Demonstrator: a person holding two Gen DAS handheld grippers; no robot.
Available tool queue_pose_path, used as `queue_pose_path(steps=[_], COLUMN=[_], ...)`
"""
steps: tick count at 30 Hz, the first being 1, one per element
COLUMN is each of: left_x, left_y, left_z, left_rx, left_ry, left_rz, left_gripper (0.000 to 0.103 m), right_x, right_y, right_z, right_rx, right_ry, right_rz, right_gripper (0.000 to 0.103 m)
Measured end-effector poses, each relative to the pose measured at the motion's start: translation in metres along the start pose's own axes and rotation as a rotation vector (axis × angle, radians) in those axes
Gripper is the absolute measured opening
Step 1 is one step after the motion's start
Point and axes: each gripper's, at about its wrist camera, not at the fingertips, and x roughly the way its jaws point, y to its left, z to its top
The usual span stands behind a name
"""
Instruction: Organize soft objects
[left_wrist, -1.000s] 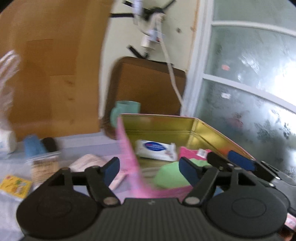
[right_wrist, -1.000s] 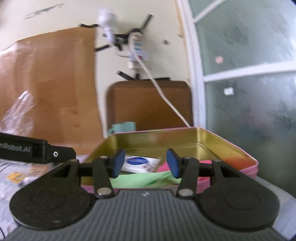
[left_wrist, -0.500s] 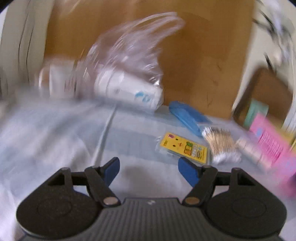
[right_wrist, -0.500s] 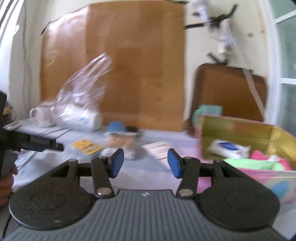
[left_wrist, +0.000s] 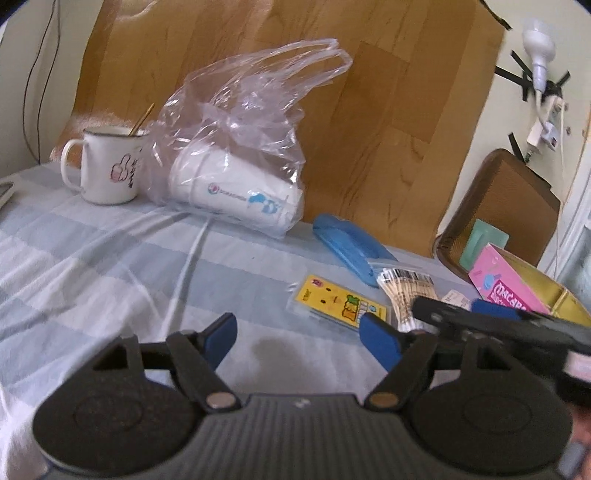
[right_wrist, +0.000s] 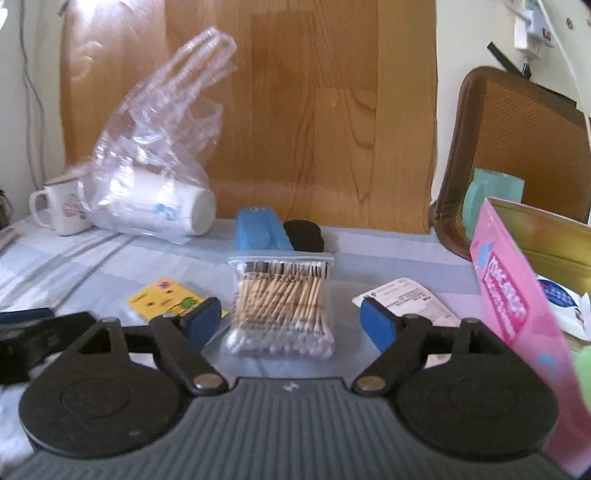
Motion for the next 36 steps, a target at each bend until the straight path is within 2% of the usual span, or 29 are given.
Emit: queue_pose_path(steps=[2,7,8,10,14,19,23,28,33,35,36], left_x=[0.0,-0.001,-0.001,-0.001,-0.001,-0.003,-0.003,-0.004,-0.005,-0.005,-0.005], left_y=[-0.004,-0.007,-0.007,-0.006,-0.006,-0.008,-0.009,-0.011,-0.014,-0.016,-0.017], left_z=[0.0,-0.001,-0.001,-0.001,-0.001,-0.002,-0.002,-0.002,-0.004,-0.005,-0.006], left_rx=[0.025,0.046,0.044,0.038,0.037,0.05,0.056,0.074,0.1,0.108,0.112], left_ry=[-0.006,-0.01,-0.008,-0.008,-0.01,-0.017,-0.019,-0.018,-0.003,0.005,0.006], left_rz=[0.005,0.01,0.01,0.009,0.009,0.008,0.007,0.005,0.0,-0.003,-0.003], left_gripper=[0.078,0.082,0.082,0.082,0.082,0.085,0.086,0.089,0.09,0.09,0.09], right_x=[0.013,0.019,0.02,0.018,0.011,-0.007,-0.039,-0.091,-0.139,-0.151,-0.153], right_y=[-0.001,-0.014,-0.016,-0.016,-0.012,-0.021,-0.026,-0.024,-0.011,-0.008,-0.008], right_z=[0.001,0.0,0.0,0.0,-0.001,-0.01,-0.026,-0.05,-0.08,-0.091,-0.094], right_rx=[0.018,0.097,0.113,0.117,0.101,0.12,0.099,-0.021,-0.21,-0.266,-0.274], right_ry=[0.07,0.118,0.128,0.122,0.104,0.108,0.104,0.085,0.044,0.008,-0.004], right_rz=[-0.008,0.05,0.065,0.079,0.067,0.078,0.107,0.149,0.214,0.202,0.186], right_gripper=[0.085,0.082,0.078,0.061,0.053,0.053,0.052,0.052,0.053,0.055,0.061])
